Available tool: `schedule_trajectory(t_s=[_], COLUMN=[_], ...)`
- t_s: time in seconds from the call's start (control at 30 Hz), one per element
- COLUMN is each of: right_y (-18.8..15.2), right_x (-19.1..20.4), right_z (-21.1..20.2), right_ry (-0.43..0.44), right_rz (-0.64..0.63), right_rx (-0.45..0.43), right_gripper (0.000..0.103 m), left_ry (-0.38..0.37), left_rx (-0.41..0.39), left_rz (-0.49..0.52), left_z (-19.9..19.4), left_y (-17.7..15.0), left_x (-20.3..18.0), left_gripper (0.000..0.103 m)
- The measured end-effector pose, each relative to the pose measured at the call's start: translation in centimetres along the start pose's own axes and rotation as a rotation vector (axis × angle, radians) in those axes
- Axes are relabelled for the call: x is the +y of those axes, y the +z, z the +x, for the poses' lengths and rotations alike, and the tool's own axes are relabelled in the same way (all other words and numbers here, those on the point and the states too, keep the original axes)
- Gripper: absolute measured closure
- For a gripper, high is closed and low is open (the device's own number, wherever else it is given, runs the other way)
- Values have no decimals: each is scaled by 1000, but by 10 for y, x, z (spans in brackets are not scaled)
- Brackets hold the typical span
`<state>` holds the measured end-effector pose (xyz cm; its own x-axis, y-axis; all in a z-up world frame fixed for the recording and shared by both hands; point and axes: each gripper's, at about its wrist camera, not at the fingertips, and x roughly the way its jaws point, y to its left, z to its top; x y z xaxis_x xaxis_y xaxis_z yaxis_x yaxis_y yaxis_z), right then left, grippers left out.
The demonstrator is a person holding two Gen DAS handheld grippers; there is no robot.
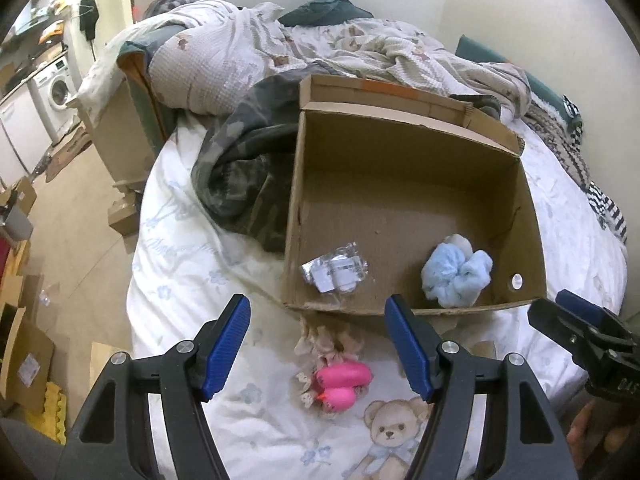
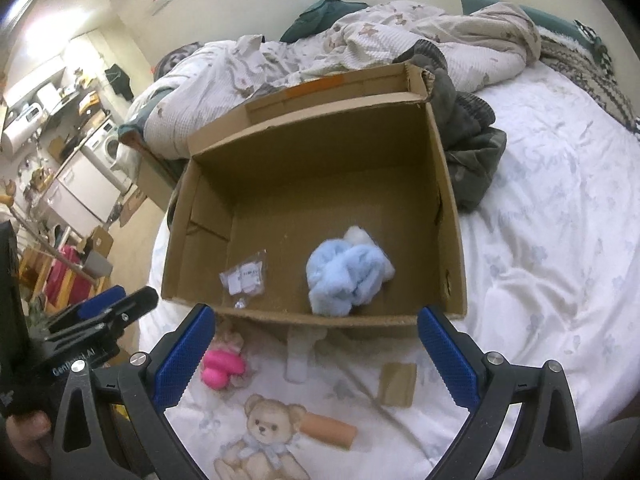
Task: Organize soft objects
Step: 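Withdraw both tools from the box back toward the remaining items, then grasp the pink rubber toy with the left tool while the right tool grasps the tan cylinder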
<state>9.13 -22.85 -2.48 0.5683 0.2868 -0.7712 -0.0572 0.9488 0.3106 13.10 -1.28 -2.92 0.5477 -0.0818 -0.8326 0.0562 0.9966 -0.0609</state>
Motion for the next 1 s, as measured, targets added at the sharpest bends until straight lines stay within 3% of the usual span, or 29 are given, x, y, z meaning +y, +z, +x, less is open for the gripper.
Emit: schedule_trajectory(t_s=[0.1,0.3,0.5,0.6,0.7,0.77,0.83,0.93,1.0], right_y=[-6,-16,-31,-42,-56,-65,-71,-75,-77], right_x=[-1,-21,-36,-33,-23,-18,-12,-5,-2], right_z=[-4,-1,20,44,72,87,98,104,105], right_ry=[-19,39,45,71,87,57,33,7,1], right_rz=[-18,42,105,119,119,95,65,24,-2], right_rx=[15,94,243,357,464,519,563,584,587], right_gripper=[0,0,0,19,24,35,47,50,63], left_ry=[14,57,56,54,53,49,49,68,73], left_rx=[3,29,72,86,100,104,105,111,124], left_rz=[6,-30,-67,-65,-74,-90,-108,-124,-145], left_z=[-3,-5,0,3,6,6,6,9,12], left_y=[-4,-12,-19,-22,-22,-22,-22,-22,-23], left_x=[4,19,26,25,27,31,36,43,49], left_gripper=[36,36,36,36,36,36,36,36,36])
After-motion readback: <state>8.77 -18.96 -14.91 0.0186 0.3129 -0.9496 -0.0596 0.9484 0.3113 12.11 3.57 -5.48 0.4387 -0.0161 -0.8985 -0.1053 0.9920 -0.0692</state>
